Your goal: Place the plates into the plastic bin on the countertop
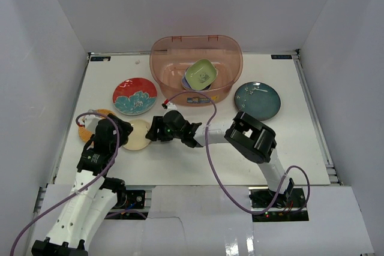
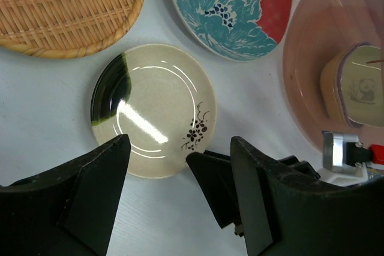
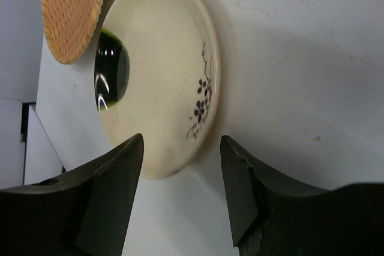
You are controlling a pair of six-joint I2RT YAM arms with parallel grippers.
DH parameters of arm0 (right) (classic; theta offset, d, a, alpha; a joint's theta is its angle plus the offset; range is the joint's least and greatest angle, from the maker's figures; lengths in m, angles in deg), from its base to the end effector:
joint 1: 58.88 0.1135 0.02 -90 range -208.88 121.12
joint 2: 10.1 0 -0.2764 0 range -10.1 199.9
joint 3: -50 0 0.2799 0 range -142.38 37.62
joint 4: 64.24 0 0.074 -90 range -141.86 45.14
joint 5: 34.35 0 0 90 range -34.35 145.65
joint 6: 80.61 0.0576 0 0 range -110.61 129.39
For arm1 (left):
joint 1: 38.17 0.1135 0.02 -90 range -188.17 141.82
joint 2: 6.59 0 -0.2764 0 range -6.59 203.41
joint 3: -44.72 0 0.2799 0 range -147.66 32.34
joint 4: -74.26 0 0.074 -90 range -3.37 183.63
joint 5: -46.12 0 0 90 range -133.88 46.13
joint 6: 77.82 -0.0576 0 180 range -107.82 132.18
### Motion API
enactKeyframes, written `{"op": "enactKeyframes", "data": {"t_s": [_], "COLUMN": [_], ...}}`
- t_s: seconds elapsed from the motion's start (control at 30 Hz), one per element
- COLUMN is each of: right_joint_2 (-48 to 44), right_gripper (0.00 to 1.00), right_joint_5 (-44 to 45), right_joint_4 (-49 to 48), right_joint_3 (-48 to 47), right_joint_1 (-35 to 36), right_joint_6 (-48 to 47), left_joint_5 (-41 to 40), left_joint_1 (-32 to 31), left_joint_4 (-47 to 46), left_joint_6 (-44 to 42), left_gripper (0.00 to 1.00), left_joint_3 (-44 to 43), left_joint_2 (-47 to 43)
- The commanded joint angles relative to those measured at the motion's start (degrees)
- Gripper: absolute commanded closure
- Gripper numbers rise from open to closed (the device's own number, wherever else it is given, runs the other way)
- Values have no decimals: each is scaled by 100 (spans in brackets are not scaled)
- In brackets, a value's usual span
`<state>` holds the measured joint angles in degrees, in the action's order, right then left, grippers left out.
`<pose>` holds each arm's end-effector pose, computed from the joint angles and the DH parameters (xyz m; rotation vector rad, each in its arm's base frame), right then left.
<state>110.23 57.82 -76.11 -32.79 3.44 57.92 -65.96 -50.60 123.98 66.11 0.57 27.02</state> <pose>0.2342 0.4418 0.1245 -0.2413 2.2168 1.1306 0.1645 -0.0141 0.2372 -0.9678 1.9804 -0.2122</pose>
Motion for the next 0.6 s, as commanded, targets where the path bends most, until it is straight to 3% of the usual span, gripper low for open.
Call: {"op": "enactKeyframes", "data": {"t_s": [0.0, 0.2, 0.23, 0.27, 0.37, 0.57], "right_joint_2": [420, 701, 711, 711, 527, -991], "right_gripper": [39, 53, 59, 72, 91, 92], "right_joint_5": [292, 494, 477, 468, 494, 573], "right_joint_4": [-229, -264, -343, -404, -606, -1388], "right_joint_3": [-218, -245, -201, -140, 193, 1729], "right_joint_1": [-10, -62, -71, -80, -115, -212], "right_joint_6": [673, 1000, 1035, 1088, 1088, 562], "left_joint_5": [-59, 73, 64, 38, -24, 126], "left_joint_1": [38, -32, -41, -41, -49, -41], "left_joint_4": [-8, -131, -131, -122, -122, -350], "left_joint_6": [-24, 56, 73, 65, 109, 284], "left_gripper": [22, 22, 23, 23, 22, 23], "left_joint_3": [-128, -57, -57, -57, -31, 144], "left_joint_2": [-73, 146, 155, 129, 67, 304]}}
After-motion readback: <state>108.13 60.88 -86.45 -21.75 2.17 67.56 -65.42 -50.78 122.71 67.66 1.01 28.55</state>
